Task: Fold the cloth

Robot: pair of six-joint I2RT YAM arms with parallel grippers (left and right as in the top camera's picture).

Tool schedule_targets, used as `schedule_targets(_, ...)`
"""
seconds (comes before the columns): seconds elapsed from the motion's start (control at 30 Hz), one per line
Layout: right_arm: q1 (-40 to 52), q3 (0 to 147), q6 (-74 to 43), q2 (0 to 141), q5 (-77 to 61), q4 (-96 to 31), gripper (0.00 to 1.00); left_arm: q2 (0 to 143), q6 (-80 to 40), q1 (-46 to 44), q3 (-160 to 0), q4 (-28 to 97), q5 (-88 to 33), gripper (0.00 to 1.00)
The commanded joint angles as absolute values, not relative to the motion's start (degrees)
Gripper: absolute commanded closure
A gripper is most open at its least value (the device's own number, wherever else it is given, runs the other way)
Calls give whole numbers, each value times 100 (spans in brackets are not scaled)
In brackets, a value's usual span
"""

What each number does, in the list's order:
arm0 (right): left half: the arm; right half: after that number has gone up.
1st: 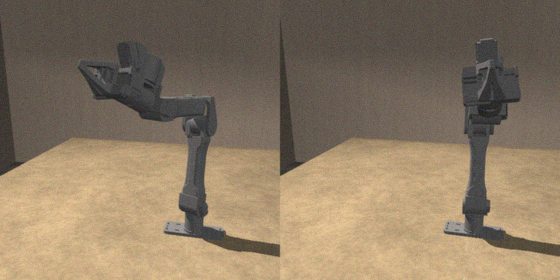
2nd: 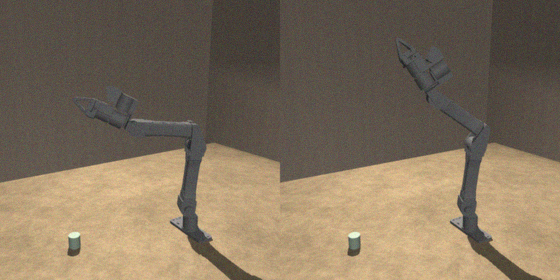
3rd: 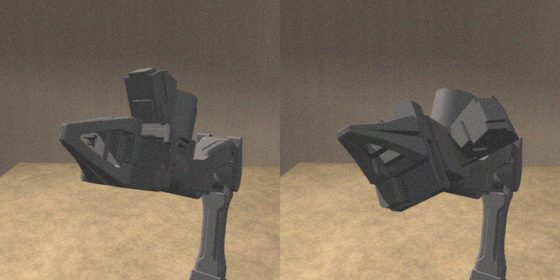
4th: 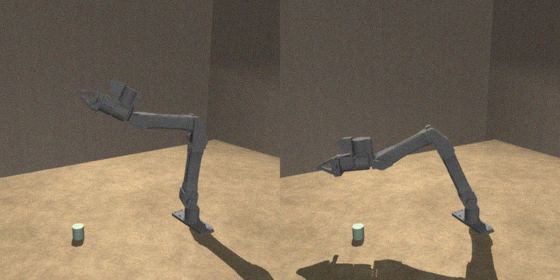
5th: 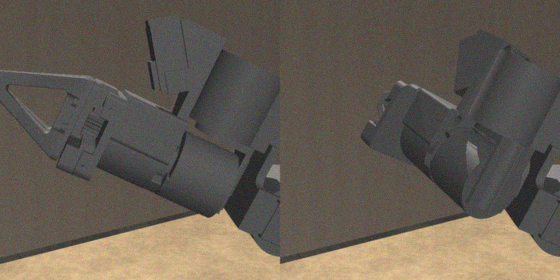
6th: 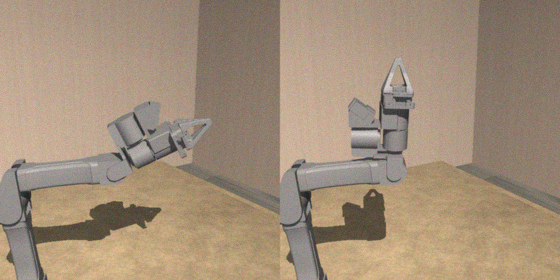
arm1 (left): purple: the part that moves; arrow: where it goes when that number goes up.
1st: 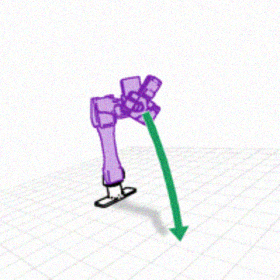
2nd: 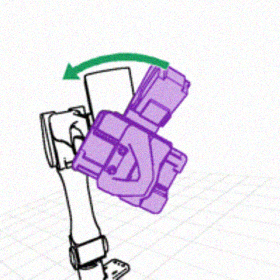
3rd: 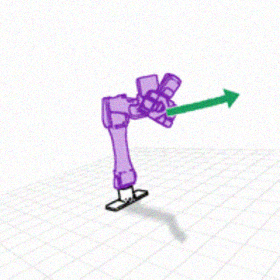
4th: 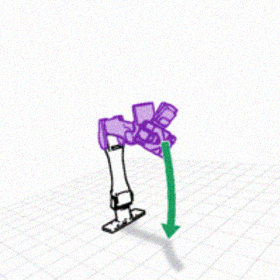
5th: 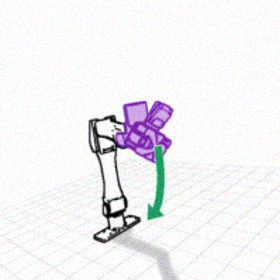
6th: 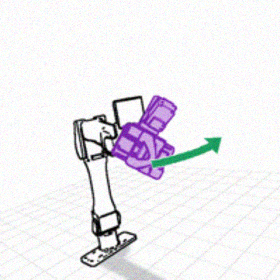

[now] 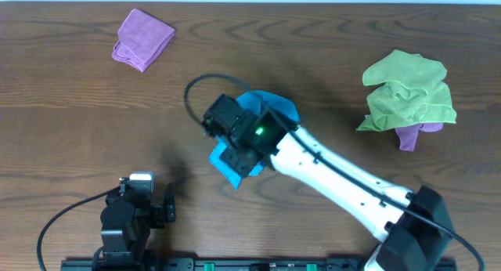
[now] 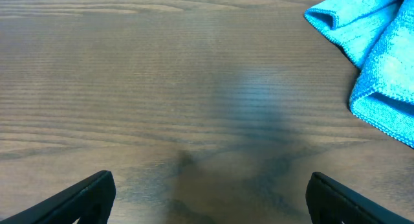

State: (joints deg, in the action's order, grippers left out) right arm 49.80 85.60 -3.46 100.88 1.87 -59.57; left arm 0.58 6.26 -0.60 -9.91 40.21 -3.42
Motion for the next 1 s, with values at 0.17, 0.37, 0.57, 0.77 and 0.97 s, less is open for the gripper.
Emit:
schedule_targets(0.17, 3883, 8569, -2665, 10084, -1028, -5966, 32, 21, 687, -82, -926, 4047, -276, 5)
schedule_targets(0.37, 3588, 8532, -3085, 10084, -1402, -5909, 31, 21, 687, -82, -926, 4047, -276, 5)
schedule_targets(0.57, 3518, 8418, -2672, 9988, -1361, -5907, 38, 21, 687, -82, -926, 4042, -276, 5)
schedule_targets(0.77, 3402, 7896, -1802, 9360, -943, -5900, 31, 21, 685, -82, -926, 4038, -281, 5)
schedule_targets(0.97, 3011, 6246, -2014, 8119, -1581, -5164, 24, 21, 681, -82, -926, 3964, -596, 5)
